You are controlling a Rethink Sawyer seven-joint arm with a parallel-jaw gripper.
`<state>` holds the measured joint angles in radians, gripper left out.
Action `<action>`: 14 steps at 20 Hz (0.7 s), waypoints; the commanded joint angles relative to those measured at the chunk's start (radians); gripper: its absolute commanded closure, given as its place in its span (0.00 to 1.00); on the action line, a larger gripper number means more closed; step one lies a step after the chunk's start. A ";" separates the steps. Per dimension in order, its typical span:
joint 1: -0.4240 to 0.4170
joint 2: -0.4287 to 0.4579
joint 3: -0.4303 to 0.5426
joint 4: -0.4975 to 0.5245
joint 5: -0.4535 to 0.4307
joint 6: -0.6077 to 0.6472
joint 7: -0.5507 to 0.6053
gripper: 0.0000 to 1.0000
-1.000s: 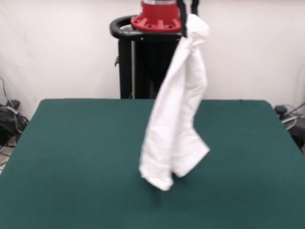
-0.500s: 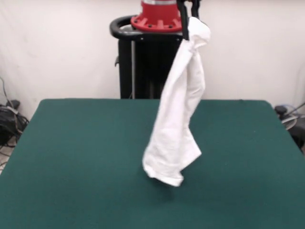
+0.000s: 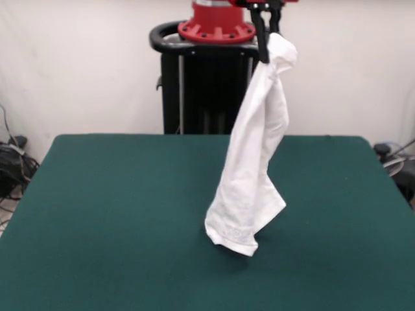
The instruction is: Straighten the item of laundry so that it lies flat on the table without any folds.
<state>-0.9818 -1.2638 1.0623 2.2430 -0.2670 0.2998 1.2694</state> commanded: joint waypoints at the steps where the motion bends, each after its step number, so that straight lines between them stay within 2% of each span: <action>1: 0.048 0.061 -0.084 -0.035 -0.054 0.016 0.092 1.00; 14: 0.047 0.053 -0.073 -0.050 -0.045 0.035 0.098 1.00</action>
<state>-0.9681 -1.2355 1.0439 2.2100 -0.3014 0.3000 1.2694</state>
